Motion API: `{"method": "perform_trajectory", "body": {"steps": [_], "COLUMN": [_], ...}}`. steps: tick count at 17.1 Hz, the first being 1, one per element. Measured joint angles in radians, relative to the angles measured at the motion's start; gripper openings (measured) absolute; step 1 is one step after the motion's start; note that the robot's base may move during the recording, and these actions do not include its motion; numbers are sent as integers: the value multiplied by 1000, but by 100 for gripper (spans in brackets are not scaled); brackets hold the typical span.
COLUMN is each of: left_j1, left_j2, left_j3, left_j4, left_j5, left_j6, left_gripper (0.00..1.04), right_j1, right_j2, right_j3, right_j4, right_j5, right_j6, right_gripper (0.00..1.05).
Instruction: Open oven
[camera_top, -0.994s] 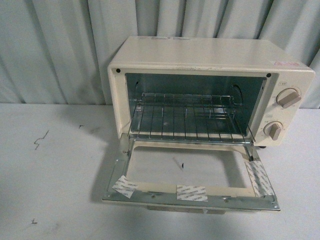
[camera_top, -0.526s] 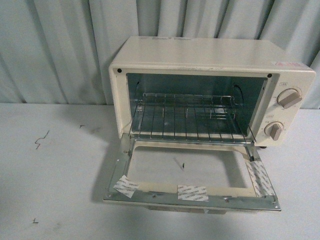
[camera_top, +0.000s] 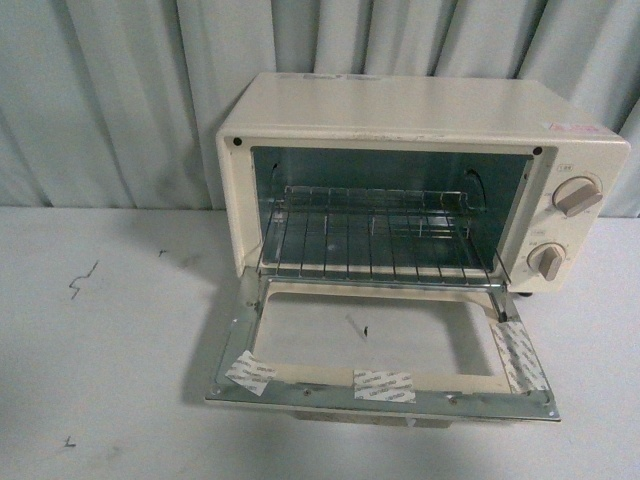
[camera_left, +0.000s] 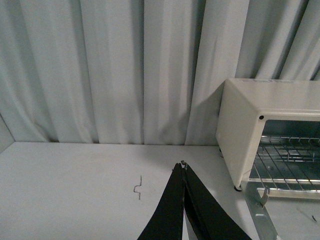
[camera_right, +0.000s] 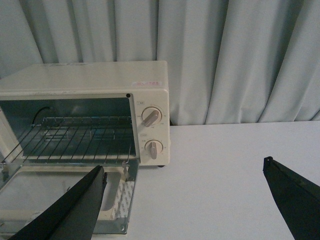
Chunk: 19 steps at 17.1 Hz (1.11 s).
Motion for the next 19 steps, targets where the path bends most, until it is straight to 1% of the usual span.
{"method": "perform_trajectory", "body": {"steps": [3,4,5,9,17,18,19], "left_j1": [0,0,0,0,0,0,0], "left_j2": [-116,-181,-221,-299,-398,-467,-516], "left_j3": [2,9,10,10,10,15,14], "left_j4": [-121,-219,-268,-349,-449,-557,-615], "left_j5": [0,0,1,1,1,0,3], "left_j6": [0,0,0,0,0,0,0], "left_gripper": [2,2,2,2,2,2,2], "right_j1": [0,0,0,0,0,0,0], "right_j2": [0,0,0,0,0,0,0], "right_j3": [0,0,0,0,0,0,0], "right_j4": [0,0,0,0,0,0,0], "right_j5": [0,0,0,0,0,0,0], "right_j6": [0,0,0,0,0,0,0], "right_gripper": [98,98,98,98,98,98,98]}}
